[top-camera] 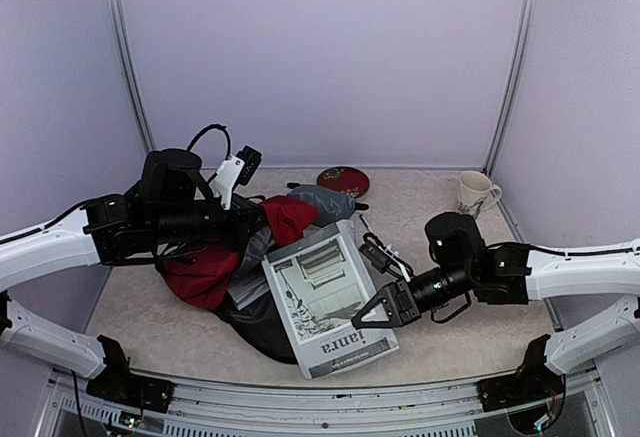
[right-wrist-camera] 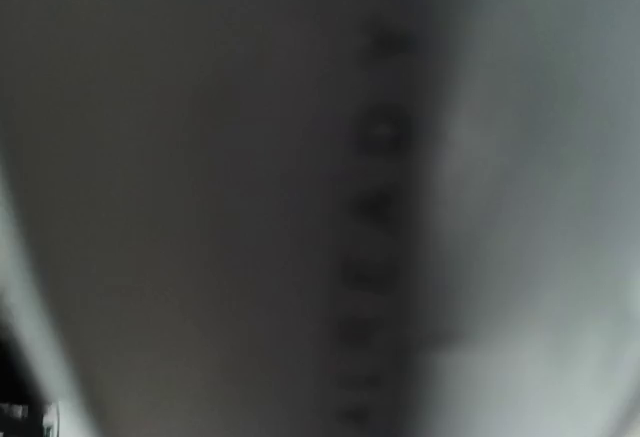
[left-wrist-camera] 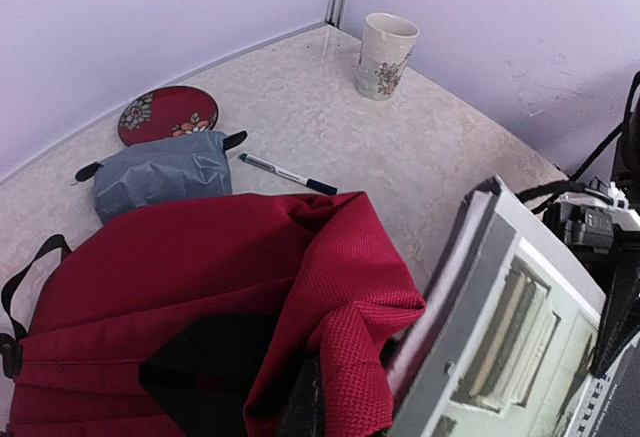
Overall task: Pack the student bag
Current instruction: Place the book in the largest pocket of the bag.
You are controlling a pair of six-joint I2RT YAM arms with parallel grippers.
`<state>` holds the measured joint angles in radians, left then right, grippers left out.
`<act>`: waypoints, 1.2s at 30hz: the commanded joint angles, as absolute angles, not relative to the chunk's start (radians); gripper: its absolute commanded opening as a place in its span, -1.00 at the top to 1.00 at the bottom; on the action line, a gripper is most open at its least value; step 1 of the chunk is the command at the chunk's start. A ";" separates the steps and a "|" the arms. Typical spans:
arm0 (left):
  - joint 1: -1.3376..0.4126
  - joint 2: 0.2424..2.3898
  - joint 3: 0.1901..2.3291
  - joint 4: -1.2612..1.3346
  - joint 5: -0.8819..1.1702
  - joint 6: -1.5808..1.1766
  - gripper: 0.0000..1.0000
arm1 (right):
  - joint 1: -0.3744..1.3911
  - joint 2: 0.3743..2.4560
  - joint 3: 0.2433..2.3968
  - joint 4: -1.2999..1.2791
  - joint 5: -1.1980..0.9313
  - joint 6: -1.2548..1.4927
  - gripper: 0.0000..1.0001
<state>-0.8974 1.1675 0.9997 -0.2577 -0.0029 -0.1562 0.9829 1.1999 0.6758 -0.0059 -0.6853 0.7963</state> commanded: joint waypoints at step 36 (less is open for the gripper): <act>-1.009 0.988 0.968 -0.138 0.216 0.033 1.00 | 0.909 2.005 1.153 0.356 -0.954 1.051 0.65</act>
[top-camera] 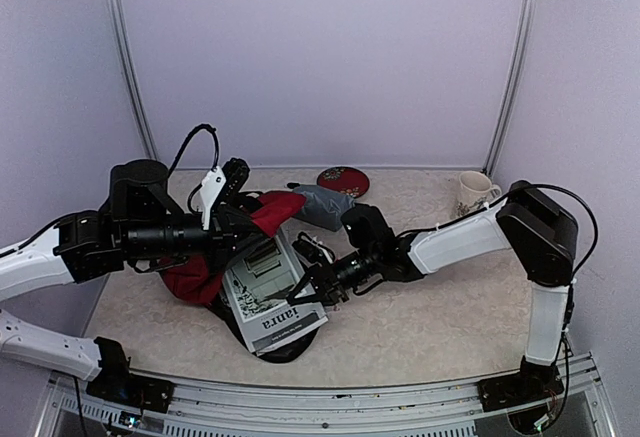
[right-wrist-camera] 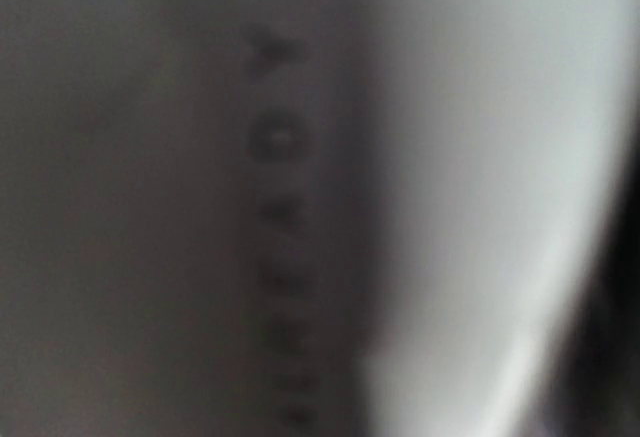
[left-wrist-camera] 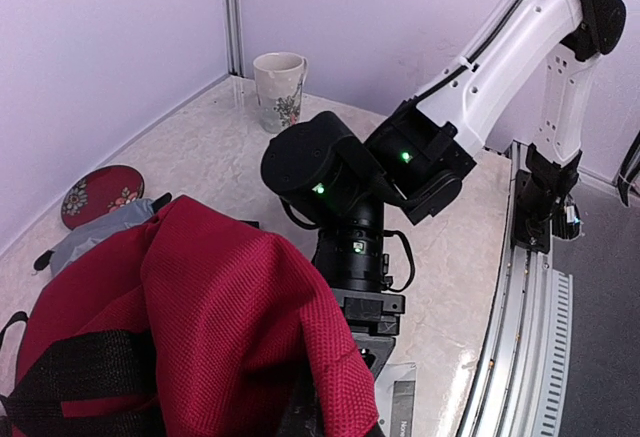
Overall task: Pack the student bag
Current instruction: Place the book in the largest pocket of the bag.
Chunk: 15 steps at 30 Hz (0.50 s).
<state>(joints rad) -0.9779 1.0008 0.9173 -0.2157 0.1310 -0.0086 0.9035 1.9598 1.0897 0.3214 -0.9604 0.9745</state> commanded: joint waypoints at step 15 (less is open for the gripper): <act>-1.009 1.008 0.979 -0.159 0.137 0.027 1.00 | 1.039 2.033 1.100 0.565 -0.928 1.386 0.59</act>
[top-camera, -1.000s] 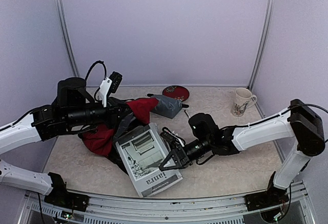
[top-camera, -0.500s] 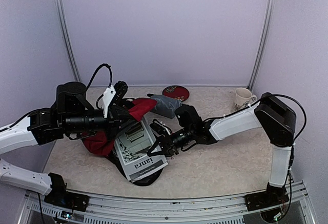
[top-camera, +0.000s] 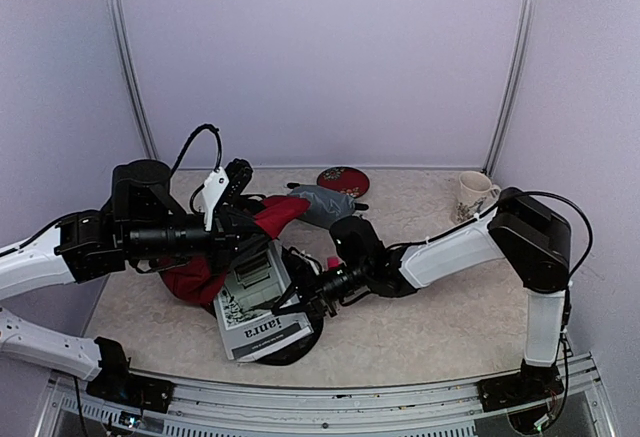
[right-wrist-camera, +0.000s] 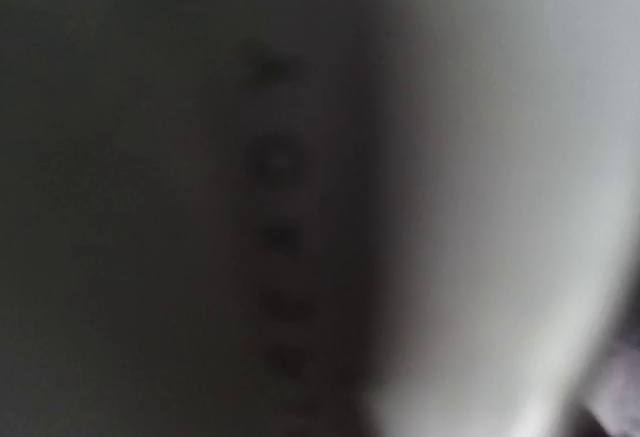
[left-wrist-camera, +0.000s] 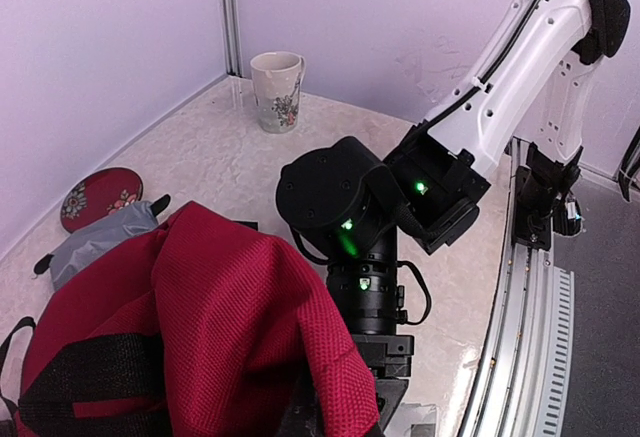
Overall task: Pack the student bag
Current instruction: Place the book in the largest pocket of the bag.
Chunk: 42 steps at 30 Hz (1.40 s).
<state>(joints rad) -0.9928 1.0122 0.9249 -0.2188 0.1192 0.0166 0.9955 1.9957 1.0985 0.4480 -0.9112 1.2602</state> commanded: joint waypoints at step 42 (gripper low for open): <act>-0.866 1.029 0.745 -0.133 0.054 -0.231 1.00 | 0.905 1.787 1.170 0.007 -0.484 0.886 -0.72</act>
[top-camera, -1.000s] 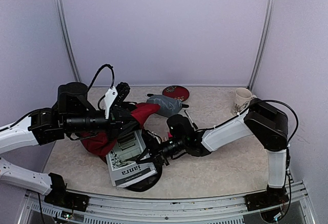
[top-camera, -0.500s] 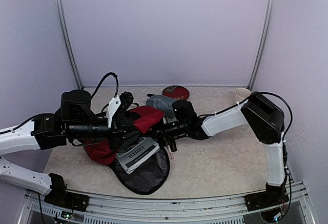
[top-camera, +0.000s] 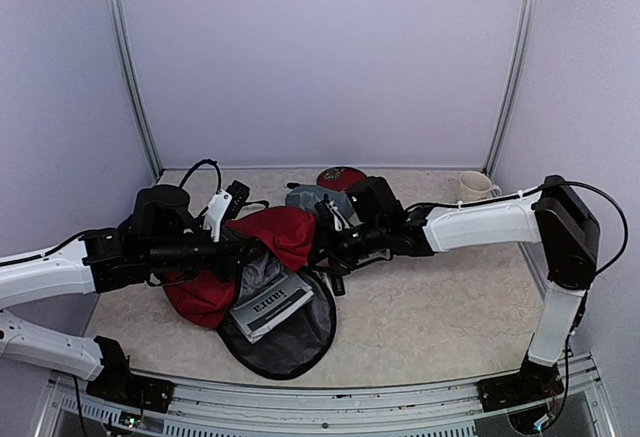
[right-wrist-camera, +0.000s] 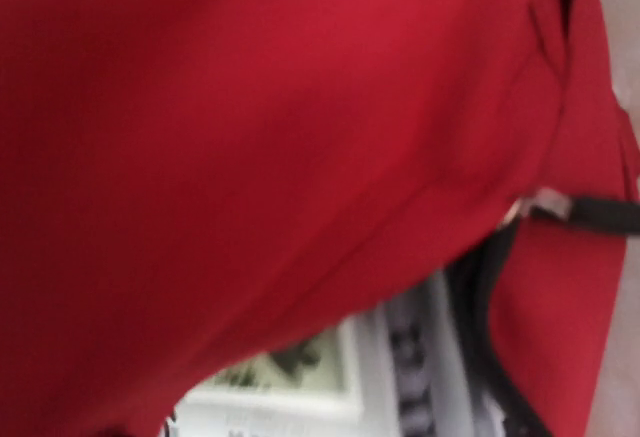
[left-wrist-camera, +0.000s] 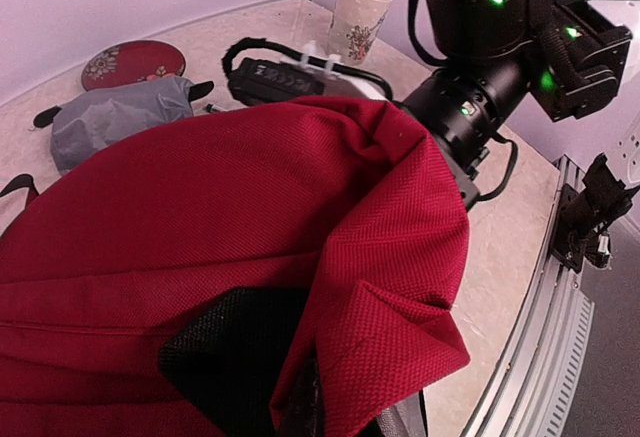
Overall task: Pack the student bag
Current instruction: Place the book in the largest pocket of the bag, then adjust the book in the largest pocket of the bag.
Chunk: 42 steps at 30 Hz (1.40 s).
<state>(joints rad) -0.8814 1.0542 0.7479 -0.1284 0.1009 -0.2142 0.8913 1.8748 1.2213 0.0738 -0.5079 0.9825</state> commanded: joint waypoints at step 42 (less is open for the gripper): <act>-0.861 0.861 0.983 -0.286 -0.072 -0.188 1.00 | 1.102 2.209 1.619 0.184 -0.136 0.645 0.46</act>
